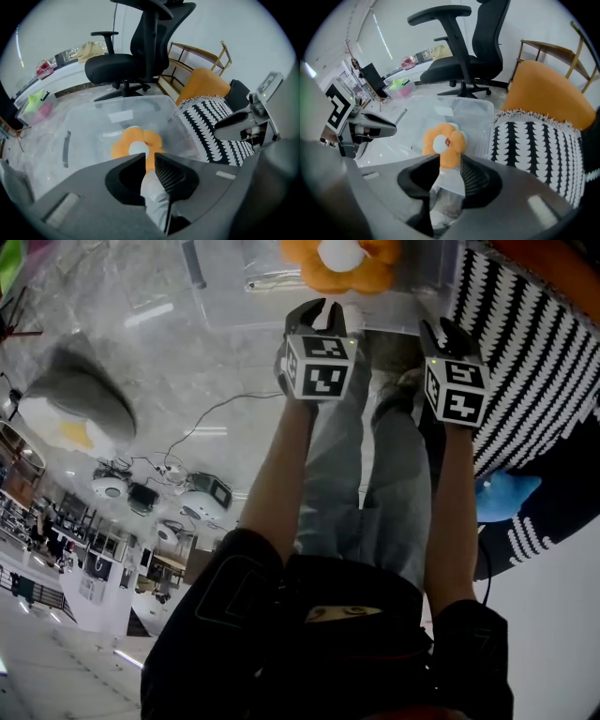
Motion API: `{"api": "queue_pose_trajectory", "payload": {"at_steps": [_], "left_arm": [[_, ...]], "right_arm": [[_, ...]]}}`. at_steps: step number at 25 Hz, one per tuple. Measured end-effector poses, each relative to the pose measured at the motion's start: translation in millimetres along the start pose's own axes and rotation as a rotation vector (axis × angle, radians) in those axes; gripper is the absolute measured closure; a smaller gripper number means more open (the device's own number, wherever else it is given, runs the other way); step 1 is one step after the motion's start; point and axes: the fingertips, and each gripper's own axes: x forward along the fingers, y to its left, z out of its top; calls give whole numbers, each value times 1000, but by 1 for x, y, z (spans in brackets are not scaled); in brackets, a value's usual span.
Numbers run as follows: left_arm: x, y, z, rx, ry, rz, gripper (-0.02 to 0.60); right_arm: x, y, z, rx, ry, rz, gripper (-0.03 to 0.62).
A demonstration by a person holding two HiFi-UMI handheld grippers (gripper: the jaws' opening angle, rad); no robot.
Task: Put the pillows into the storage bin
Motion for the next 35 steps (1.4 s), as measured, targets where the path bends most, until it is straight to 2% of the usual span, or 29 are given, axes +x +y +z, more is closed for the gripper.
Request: {"api": "queue_pose_trajectory", "payload": {"at_steps": [2, 5, 6, 9, 14, 20, 23, 26, 31, 35], "left_arm": [[13, 7, 18, 22, 15, -34, 542], [28, -19, 31, 71, 32, -106, 570], [33, -29, 33, 95, 33, -124, 571], [44, -60, 46, 206, 39, -174, 571], [48, -167, 86, 396, 35, -257, 571], [52, -275, 104, 597, 26, -374, 571], [44, -320, 102, 676, 32, -421, 571], [33, -367, 85, 765, 39, -461, 571], [17, -453, 60, 926, 48, -585, 569], [-5, -517, 33, 1061, 67, -667, 568]], "right_arm": [[10, -5, 7, 68, 21, 0, 466], [6, -20, -5, 144, 29, -1, 520], [3, -25, -12, 158, 18, -8, 553], [-11, -39, -30, 249, -25, -43, 587], [-66, -104, -67, 444, -81, -120, 591], [-114, -162, -116, 623, -152, -264, 591], [-148, -180, -149, 723, -185, -351, 591], [-186, -193, -200, 834, -215, -468, 591], [-240, -209, -275, 1011, -230, -649, 591], [-281, -208, -325, 1112, -225, -745, 591]]}}
